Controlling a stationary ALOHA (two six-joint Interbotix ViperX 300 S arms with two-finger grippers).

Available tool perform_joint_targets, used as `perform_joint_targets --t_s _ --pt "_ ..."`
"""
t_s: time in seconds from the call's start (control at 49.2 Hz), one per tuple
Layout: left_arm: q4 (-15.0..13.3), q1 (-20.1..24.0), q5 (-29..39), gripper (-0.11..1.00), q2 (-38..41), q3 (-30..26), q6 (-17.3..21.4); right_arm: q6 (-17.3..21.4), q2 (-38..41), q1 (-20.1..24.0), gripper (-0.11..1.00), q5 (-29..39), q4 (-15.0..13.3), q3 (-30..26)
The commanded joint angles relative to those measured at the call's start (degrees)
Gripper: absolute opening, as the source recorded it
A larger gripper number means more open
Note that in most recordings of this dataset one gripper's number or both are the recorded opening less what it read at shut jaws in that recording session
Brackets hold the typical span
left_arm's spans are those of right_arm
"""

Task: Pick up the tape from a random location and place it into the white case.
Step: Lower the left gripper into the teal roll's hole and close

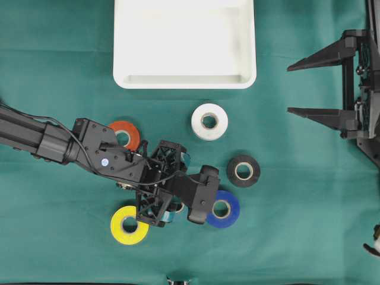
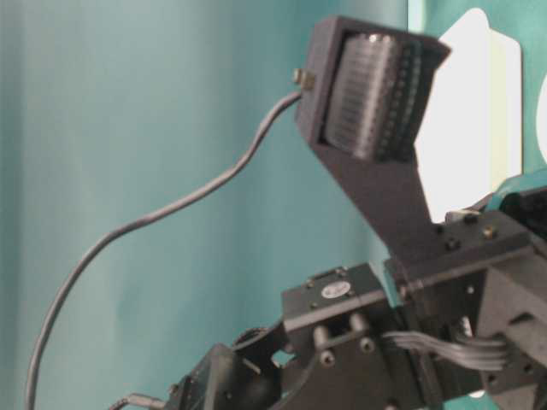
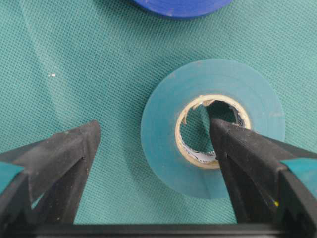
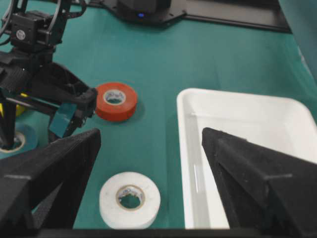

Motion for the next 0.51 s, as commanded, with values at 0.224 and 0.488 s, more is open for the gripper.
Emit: perform_joint_targets --t_s 0.224,0.488 --pt "0.2 -0.2 -0.2 0.87 -1.1 -0.8 0.1 0.0 0.5 -0.1 0.91 0.4 0.0 -1.3" --pt "0.2 -0.3 0.3 0.2 -1.6 -1.0 0.0 0.1 0.6 -0.1 0.91 0.6 0.0 -1.3"
